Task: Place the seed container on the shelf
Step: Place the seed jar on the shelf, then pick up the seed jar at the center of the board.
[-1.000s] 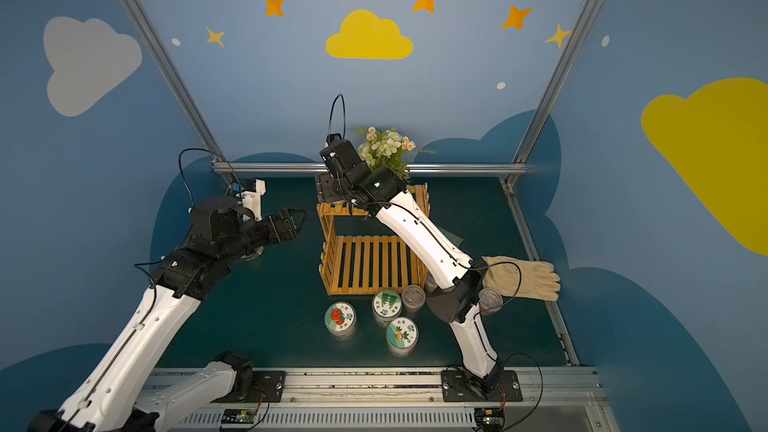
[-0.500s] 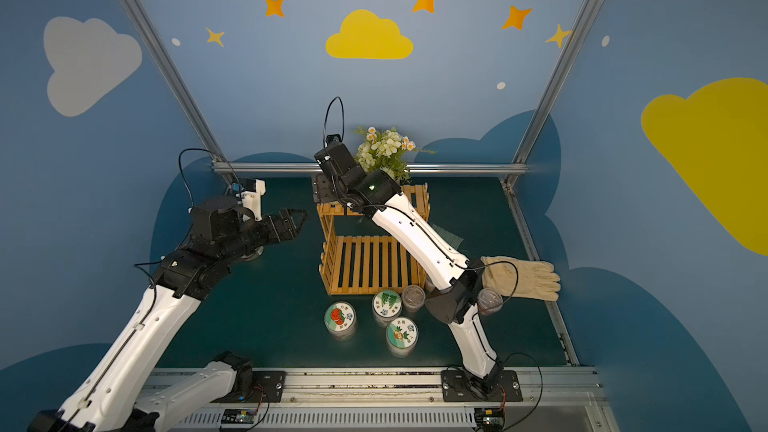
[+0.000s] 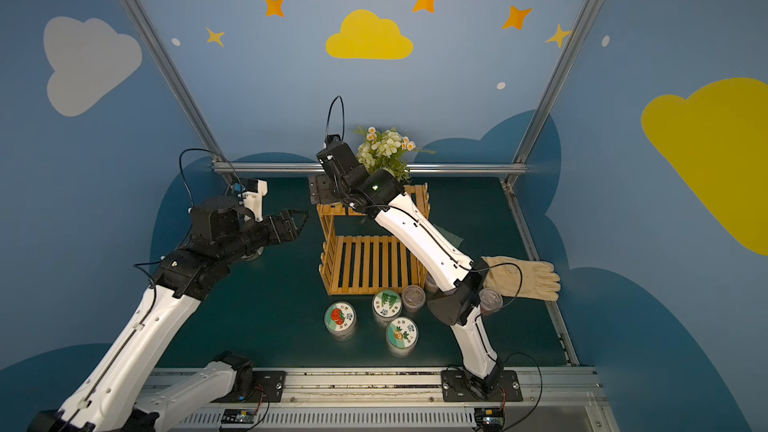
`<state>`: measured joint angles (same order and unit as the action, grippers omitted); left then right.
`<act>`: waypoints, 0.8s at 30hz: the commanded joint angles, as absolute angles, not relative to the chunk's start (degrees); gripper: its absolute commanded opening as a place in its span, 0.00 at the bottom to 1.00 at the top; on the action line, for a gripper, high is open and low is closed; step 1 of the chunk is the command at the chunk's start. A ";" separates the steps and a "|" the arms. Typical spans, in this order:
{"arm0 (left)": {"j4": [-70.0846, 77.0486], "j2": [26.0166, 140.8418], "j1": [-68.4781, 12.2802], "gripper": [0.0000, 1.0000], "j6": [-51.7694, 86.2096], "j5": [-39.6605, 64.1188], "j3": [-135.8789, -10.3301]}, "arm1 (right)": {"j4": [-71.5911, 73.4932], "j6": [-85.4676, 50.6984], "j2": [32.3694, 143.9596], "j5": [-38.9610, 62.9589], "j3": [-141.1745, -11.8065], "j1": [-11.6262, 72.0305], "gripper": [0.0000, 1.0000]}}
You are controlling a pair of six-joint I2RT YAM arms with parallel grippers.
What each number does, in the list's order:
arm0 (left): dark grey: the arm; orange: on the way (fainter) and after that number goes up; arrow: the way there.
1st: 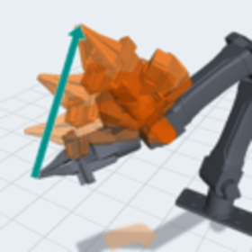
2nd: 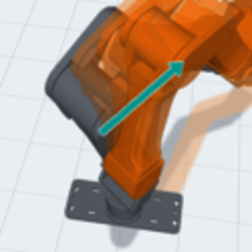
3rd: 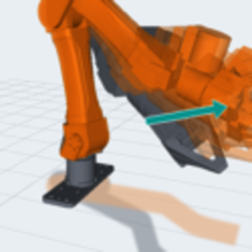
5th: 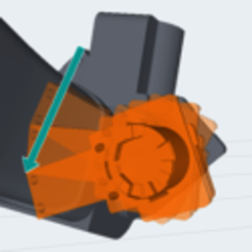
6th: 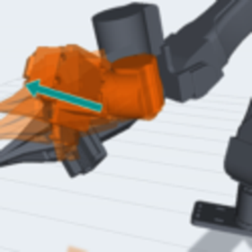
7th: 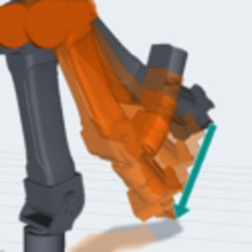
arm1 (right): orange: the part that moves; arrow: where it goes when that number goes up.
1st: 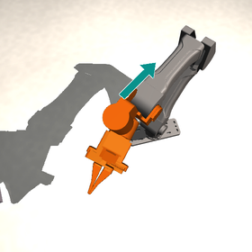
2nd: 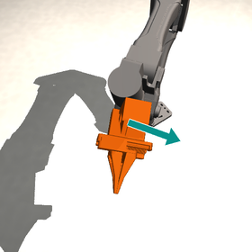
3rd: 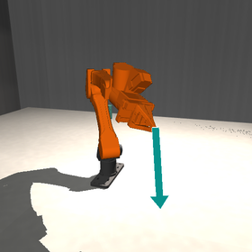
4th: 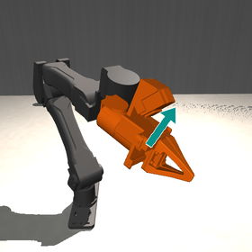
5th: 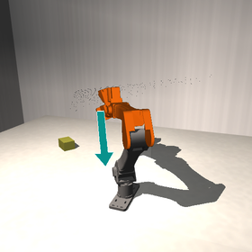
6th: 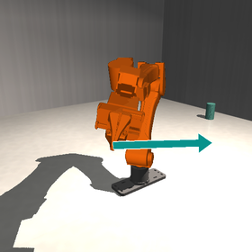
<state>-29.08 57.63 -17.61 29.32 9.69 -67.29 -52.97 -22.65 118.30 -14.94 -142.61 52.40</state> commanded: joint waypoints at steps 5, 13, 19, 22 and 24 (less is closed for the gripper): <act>-29.11 55.97 -17.39 1.00 27.62 16.46 -68.91 | -53.67 -19.18 109.53 -10.99 -139.05 51.44 0.96; -30.56 48.16 -21.77 1.00 26.90 22.96 -62.65 | -53.16 -14.64 84.99 -11.50 -113.05 48.48 0.95; -30.86 46.64 -38.08 1.00 25.44 16.16 -57.98 | -54.32 -22.68 62.74 -12.71 -84.87 42.11 0.93; -29.05 50.79 -48.59 1.00 23.77 9.72 -58.05 | -55.72 -27.57 53.90 -10.96 -71.80 35.91 0.90; -27.46 54.73 -53.65 1.00 23.02 7.28 -58.90 | -55.81 -29.93 49.76 -6.02 -64.83 30.35 0.89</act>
<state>-29.56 51.20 -48.88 25.43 12.93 -58.30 -54.02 -24.34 51.75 -10.24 -71.40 35.00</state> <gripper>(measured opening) 0.999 0.892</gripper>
